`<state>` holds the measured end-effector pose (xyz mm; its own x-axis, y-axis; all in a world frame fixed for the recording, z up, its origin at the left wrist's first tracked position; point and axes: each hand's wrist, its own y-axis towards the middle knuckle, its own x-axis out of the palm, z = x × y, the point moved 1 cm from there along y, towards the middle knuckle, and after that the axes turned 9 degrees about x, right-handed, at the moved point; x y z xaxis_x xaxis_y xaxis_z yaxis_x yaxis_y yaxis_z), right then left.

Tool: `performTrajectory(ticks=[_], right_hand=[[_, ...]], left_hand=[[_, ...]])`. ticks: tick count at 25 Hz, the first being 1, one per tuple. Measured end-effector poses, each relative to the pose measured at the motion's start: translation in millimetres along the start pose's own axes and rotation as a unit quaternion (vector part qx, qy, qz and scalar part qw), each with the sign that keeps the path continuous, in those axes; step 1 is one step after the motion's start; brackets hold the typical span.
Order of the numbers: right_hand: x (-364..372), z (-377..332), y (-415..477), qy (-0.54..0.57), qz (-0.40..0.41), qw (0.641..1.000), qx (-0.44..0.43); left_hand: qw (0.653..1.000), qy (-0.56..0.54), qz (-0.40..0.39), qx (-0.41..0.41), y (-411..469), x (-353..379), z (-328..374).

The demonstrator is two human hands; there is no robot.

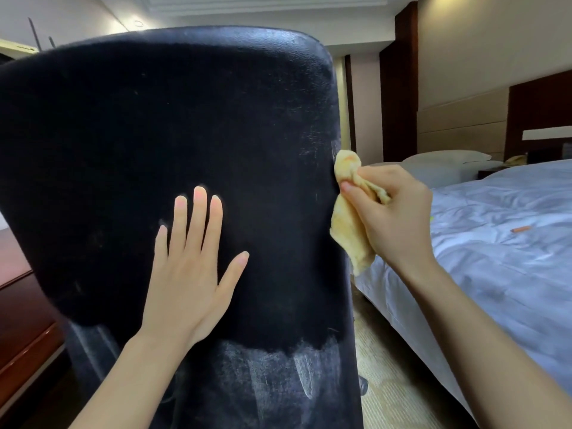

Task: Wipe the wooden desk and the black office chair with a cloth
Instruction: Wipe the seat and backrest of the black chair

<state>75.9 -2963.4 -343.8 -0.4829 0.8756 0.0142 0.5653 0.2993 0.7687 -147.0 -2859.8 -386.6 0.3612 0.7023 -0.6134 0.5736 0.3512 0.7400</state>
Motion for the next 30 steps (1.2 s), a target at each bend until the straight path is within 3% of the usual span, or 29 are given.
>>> performTrajectory(ticks=[4,10,14,19,25,30], right_hand=[[8.4,-11.3,5.9,-0.024,0.069,0.997,-0.038],[18.9,-30.4,21.2,-0.09,0.161,0.965,-0.189],[22.8,1.6,-15.5,-0.18,0.134,0.925,-0.306],[26.6,55.5,-70.9,-0.173,0.092,0.93,-0.309],[18.7,131.0,-156.3,-0.149,-0.014,0.948,-0.281],[8.1,135.1,-156.3,-0.173,-0.054,0.946,-0.267]], left_hand=[[1.0,0.011,0.0,-0.008,-2.7,-8.4,4.4],[0.999,0.015,0.038,0.005,-4.8,-8.3,24.9],[0.999,0.006,0.028,0.029,-14.3,10.5,55.4],[0.999,-0.005,-0.032,0.001,-31.1,31.7,72.6],[0.998,-0.016,-0.05,0.021,-32.0,36.8,68.9],[0.995,-0.057,-0.064,0.043,-34.7,32.4,67.3]])
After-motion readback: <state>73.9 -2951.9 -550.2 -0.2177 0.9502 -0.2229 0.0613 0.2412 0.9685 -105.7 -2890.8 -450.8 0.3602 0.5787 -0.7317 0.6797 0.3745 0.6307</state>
